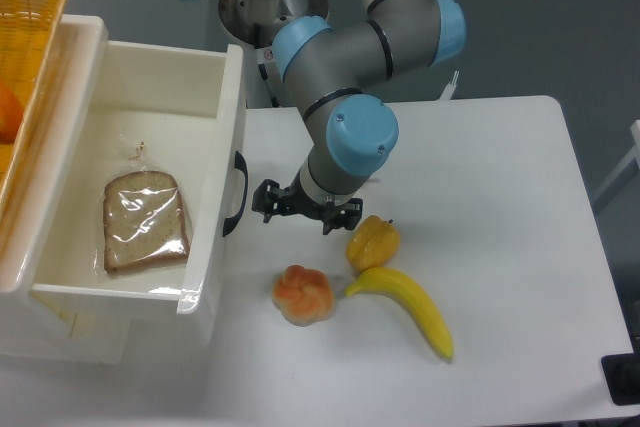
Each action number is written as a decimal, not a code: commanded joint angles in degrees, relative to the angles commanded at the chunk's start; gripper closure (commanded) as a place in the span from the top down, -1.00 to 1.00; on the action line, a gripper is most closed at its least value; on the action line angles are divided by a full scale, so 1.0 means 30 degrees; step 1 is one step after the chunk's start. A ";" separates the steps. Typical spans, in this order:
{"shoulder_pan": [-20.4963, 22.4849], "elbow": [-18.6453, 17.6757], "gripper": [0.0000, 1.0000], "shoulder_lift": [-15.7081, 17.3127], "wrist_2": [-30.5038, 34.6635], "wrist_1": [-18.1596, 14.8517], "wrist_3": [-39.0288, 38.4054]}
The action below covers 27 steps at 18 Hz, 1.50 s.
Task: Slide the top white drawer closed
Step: 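Move the gripper toward the open drawer's front face and handle, then push the drawer front with the gripper, sliding the drawer inward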
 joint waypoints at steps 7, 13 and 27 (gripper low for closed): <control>-0.0323 0.0000 1.00 0.0176 -0.0059 -0.0059 0.0000; -0.0555 -0.0029 1.00 0.0264 -0.0410 -0.0088 0.0000; -0.1787 -0.0059 1.00 0.0967 -0.1055 -0.0088 -0.0439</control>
